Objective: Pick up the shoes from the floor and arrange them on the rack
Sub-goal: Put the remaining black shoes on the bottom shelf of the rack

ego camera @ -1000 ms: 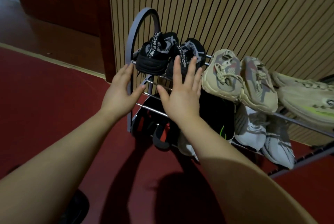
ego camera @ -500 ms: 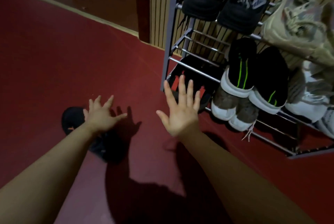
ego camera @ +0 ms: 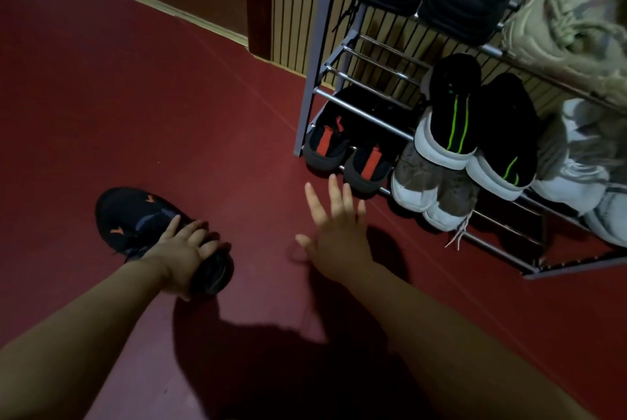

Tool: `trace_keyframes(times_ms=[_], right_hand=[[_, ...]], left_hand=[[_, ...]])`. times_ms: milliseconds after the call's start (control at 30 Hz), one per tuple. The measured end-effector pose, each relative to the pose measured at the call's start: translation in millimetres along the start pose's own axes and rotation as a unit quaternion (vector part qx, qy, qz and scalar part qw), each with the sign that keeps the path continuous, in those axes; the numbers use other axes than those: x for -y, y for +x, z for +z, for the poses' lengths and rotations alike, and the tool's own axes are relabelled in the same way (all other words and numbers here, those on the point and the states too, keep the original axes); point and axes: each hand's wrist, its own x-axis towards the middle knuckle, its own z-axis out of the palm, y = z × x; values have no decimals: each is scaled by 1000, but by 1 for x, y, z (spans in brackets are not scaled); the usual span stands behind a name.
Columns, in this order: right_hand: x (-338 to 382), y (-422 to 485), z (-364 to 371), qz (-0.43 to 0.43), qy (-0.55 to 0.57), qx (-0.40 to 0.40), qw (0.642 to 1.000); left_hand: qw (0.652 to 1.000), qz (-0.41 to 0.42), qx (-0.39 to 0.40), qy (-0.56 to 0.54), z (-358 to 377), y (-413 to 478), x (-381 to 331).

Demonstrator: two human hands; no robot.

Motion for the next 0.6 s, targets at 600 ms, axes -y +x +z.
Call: trace_keyframes(times_ms=[600], right_hand=[[-27,-15,8,64,0,70,995]], left_hand=[[967,-69,-143,-197,-51,29,-56]])
